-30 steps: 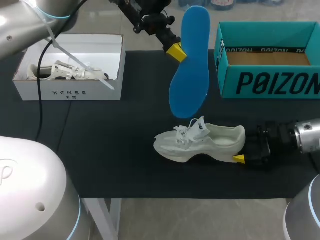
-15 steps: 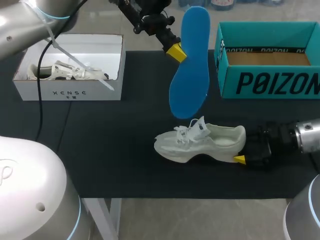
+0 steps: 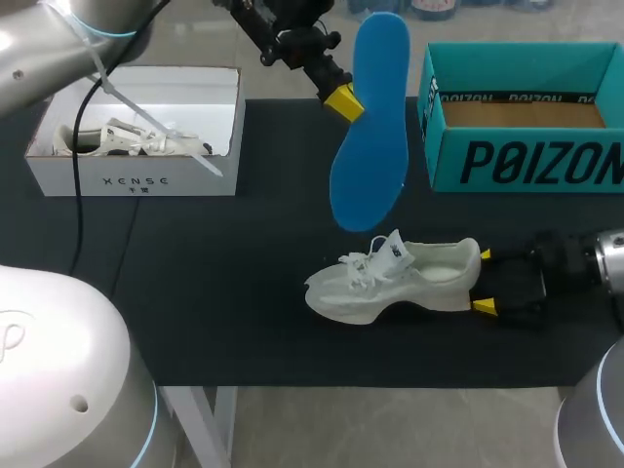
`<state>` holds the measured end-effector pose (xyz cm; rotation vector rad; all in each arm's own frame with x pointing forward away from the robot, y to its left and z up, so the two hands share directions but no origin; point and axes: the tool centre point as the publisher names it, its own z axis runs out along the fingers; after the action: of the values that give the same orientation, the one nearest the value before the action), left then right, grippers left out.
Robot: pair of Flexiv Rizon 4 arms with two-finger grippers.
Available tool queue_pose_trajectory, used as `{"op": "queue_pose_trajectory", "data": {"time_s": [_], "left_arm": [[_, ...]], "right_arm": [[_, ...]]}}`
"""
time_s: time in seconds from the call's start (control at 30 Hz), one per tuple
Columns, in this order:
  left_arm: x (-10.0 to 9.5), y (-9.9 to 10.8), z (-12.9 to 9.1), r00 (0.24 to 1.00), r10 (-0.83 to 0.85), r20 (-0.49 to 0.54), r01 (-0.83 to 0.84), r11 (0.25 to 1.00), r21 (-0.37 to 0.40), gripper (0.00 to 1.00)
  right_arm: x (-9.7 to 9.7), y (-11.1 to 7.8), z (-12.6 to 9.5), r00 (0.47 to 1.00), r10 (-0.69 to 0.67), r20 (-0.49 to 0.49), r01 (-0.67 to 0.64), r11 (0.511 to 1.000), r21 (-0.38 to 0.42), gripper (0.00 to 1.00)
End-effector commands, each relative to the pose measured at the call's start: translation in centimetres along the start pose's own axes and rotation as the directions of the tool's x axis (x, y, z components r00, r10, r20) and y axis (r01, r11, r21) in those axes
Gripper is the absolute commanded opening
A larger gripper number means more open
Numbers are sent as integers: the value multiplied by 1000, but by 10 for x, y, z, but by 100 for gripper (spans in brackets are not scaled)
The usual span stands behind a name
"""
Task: Take the shoe out of the shoebox, open the shoe tongue, remove and reinsert the insole, then place the shoe into the shoebox
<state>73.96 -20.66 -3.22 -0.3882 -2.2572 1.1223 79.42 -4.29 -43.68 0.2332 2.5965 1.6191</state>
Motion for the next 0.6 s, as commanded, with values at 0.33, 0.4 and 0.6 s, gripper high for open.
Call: {"op": "queue_pose_trajectory", "data": {"time_s": [0.33, 0.4, 0.6], "left_arm": [[0, 0, 0, 1000, 0, 1, 0, 1000, 0, 0], [0, 0, 0, 1000, 0, 1, 0, 1000, 0, 0], [0, 0, 0, 1000, 0, 1, 0, 1000, 0, 0]], "right_arm": [[5, 38, -56, 995, -45, 85, 23, 969, 244, 100], [6, 44, -62, 994, -50, 96, 18, 951, 309, 100], [12, 59, -68, 989, -64, 133, -8, 877, 480, 100]]}}
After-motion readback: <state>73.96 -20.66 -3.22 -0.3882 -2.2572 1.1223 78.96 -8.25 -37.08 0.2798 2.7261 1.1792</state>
